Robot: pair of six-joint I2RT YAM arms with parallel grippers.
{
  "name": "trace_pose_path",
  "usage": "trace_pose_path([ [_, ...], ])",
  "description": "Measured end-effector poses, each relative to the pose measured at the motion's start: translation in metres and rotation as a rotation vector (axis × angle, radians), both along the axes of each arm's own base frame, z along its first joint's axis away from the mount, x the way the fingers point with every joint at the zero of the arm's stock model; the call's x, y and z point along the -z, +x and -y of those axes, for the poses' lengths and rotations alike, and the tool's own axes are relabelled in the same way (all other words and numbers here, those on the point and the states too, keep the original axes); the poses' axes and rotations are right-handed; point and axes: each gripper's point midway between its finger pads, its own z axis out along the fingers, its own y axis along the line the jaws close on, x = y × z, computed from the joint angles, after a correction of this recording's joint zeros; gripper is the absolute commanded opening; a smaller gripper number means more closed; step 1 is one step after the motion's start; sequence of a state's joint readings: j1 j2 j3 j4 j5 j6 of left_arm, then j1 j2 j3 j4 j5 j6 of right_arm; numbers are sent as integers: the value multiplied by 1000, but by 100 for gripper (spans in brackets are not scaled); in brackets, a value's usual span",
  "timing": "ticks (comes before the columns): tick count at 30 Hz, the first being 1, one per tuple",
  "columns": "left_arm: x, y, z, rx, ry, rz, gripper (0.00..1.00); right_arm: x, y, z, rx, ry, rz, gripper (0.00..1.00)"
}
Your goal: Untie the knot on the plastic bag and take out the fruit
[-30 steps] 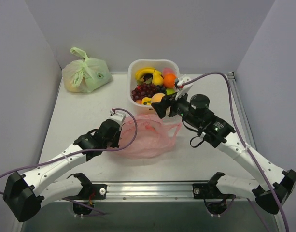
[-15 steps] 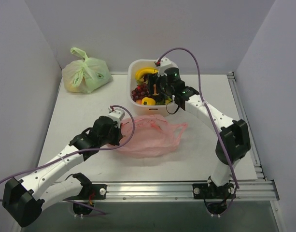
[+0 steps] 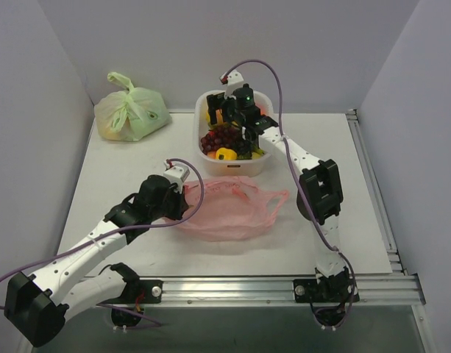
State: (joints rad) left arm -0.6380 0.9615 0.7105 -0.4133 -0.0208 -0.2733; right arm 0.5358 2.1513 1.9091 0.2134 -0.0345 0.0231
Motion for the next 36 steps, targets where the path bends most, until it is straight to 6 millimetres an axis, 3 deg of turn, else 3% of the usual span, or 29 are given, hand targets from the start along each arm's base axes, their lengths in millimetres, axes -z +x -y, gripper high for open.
trace_pose_path([
  [5,-1,0,2,11,-14,-3,0,2,-4,5,10,-9,-11,100],
  [8,0,-1,3,20,-16,-5,0,4,-28,19,8,-30,-45,100],
  [12,-1,-2,4,39,-21,8,0,-16,-82,44,-17,-37,-83,100],
  [17,-12,-2,13,96,-62,53,0,-79,-163,80,-69,30,-44,100],
  [21,-15,-4,26,161,-83,69,0,-93,-228,96,-172,57,-44,100],
  [24,-12,-9,34,213,-76,67,0,-71,-267,98,-257,36,-102,100],
  [32,-17,-19,49,311,-76,105,1,27,-344,78,-454,-99,-373,99],
  [34,-20,-21,49,322,-84,121,1,40,-355,74,-477,-124,-407,93],
  [36,-24,-23,49,335,-97,142,5,53,-357,76,-465,-145,-434,79],
])
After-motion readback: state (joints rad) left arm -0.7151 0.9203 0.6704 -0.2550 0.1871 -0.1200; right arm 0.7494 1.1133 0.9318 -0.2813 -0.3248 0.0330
